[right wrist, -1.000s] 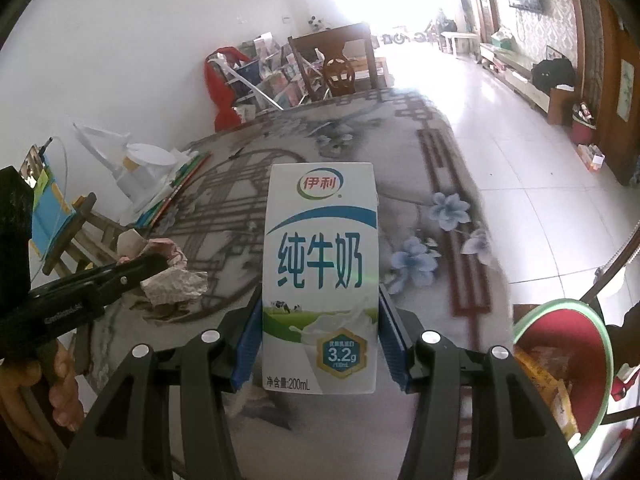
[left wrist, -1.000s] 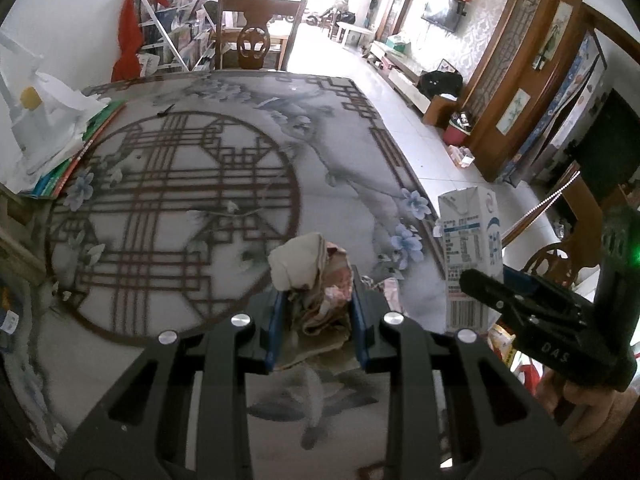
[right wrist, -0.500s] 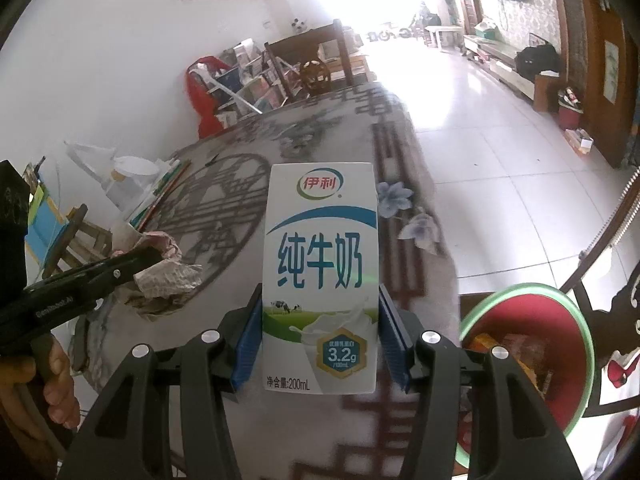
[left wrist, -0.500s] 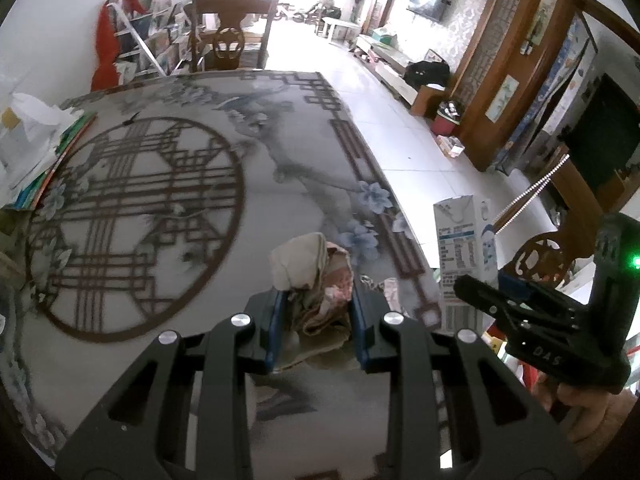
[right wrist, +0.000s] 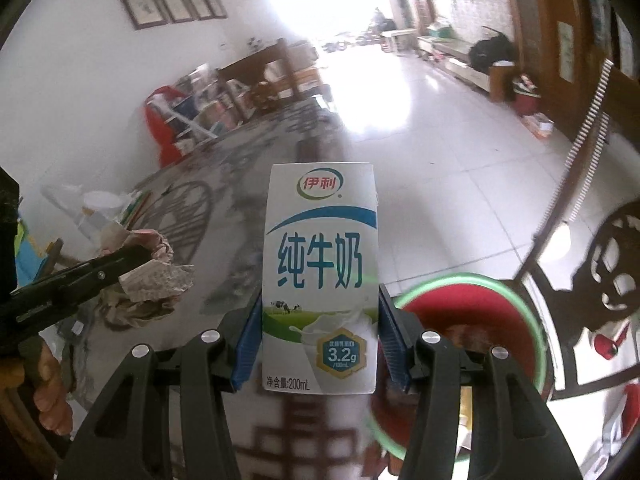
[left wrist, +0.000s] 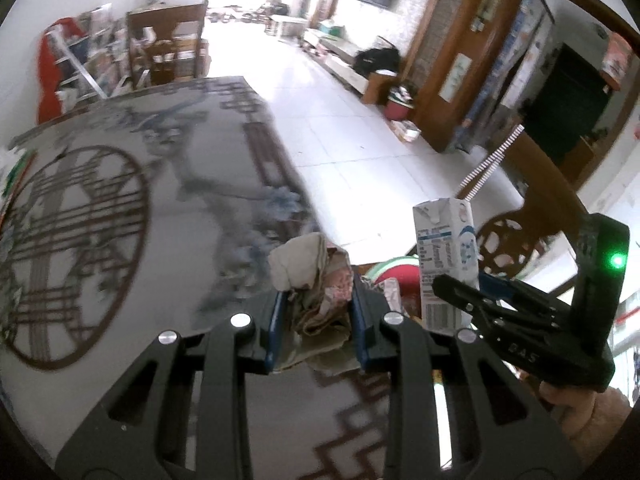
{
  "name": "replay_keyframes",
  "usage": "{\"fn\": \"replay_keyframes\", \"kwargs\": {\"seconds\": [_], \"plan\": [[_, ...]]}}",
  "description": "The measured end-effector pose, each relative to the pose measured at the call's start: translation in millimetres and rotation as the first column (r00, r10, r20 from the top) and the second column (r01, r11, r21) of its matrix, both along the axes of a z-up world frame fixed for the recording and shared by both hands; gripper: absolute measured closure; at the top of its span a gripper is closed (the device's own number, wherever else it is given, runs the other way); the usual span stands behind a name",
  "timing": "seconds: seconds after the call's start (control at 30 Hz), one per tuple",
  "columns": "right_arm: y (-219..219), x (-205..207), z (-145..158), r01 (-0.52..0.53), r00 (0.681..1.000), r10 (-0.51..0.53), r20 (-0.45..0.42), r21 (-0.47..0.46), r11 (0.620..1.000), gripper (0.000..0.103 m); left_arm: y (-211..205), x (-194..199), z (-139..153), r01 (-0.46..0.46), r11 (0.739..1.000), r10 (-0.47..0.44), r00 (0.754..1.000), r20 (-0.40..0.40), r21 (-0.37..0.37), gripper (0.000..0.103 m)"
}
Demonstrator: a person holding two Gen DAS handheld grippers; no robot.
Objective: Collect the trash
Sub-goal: 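Lower the tissue and milk carton into the red bin and open both grippers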
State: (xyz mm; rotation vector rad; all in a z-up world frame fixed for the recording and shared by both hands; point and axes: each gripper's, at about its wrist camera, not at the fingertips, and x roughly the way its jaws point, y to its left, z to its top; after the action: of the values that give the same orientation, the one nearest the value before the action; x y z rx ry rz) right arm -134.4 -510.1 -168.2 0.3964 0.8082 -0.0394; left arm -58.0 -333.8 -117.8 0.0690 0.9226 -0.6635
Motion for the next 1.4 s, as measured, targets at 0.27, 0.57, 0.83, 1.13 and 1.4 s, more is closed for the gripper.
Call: {"fn": "replay_keyframes", "kwargs": {"seconds": [0.27, 0.57, 0.83, 1.13, 1.4], "plan": [[-50.2, -41.2, -13.3, 0.150, 0.988, -0.150, -0.048, 0.003, 0.989, 0.053, -60.4, -12.5, -9.3, 0.155, 0.988, -0.154, 0.988, -0.025, 0.007, 0.076], [-85.3, -74.1, -22.4, 0.257, 0.963, -0.256, -0.090, 0.005, 0.966, 0.053, -110.9, -20.7, -20.5, 0.273, 0.962, -0.272, 0.961, -0.047, 0.013, 0.076], [-100.2, -87.2, -22.9, 0.297, 0.950, -0.295, -0.107, 0.001, 0.955, 0.053, -140.5, -27.1, -26.8, 0.340, 0.940, -0.339, 0.939, -0.064, 0.015, 0.076], [-103.6, -86.1, -25.2, 0.296, 0.949, -0.294, -0.117, 0.001, 0.955, 0.053, -154.8, -27.7, -29.7, 0.368, 0.930, -0.366, 0.928, -0.068, 0.020, 0.076], [-103.5, -79.6, -27.3, 0.287, 0.951, -0.285, -0.122, 0.004, 0.958, 0.053, -155.4, -25.4, -31.8, 0.368, 0.930, -0.365, 0.928, -0.074, 0.024, 0.076]]}}
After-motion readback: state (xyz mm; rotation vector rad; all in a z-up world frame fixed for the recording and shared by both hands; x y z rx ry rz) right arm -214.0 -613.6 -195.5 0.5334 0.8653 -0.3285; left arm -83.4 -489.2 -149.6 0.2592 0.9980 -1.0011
